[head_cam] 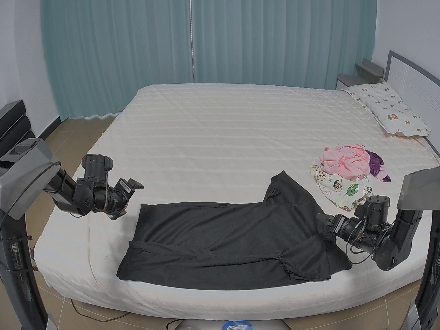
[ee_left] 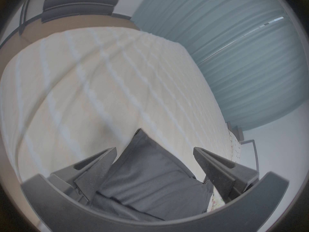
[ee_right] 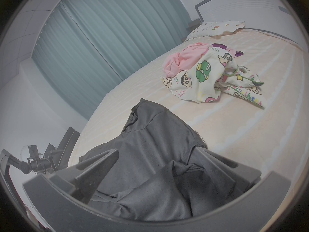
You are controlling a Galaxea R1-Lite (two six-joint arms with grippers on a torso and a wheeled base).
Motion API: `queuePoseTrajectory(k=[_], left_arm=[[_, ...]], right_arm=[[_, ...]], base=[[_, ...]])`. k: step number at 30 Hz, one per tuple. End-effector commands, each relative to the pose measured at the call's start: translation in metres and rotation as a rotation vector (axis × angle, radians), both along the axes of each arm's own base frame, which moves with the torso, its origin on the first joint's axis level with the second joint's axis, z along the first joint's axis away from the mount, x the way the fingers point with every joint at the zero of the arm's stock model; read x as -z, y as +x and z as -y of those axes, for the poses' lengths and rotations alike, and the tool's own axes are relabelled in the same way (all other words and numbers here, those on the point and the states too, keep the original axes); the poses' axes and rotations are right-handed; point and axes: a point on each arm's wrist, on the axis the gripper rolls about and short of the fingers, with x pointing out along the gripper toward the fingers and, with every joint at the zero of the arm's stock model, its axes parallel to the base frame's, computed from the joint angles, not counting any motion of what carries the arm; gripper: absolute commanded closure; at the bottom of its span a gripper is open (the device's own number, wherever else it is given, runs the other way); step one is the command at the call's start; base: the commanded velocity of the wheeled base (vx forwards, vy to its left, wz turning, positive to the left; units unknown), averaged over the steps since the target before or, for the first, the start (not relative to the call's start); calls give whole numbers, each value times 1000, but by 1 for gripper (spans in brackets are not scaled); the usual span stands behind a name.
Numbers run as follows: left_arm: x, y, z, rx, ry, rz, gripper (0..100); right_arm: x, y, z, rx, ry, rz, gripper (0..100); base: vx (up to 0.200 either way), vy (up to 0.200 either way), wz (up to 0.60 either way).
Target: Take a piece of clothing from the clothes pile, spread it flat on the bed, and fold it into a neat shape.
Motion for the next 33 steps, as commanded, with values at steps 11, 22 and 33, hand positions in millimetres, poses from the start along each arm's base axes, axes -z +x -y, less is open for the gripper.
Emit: queuePoseTrajectory(k=[11,22,33], left_arm=[[54,62,2,296,204,17,0],[71,62,5,323,234,10,0],[70,63,4,310,226,33,100]], right_arm=[[5,3,-13,-41,-2,-8,0],[3,5,-20,-62,-1,3,0],[-1,35,-27,-66,6,36,0]], base=[[0,0,0],[0,0,0],[0,0,0]])
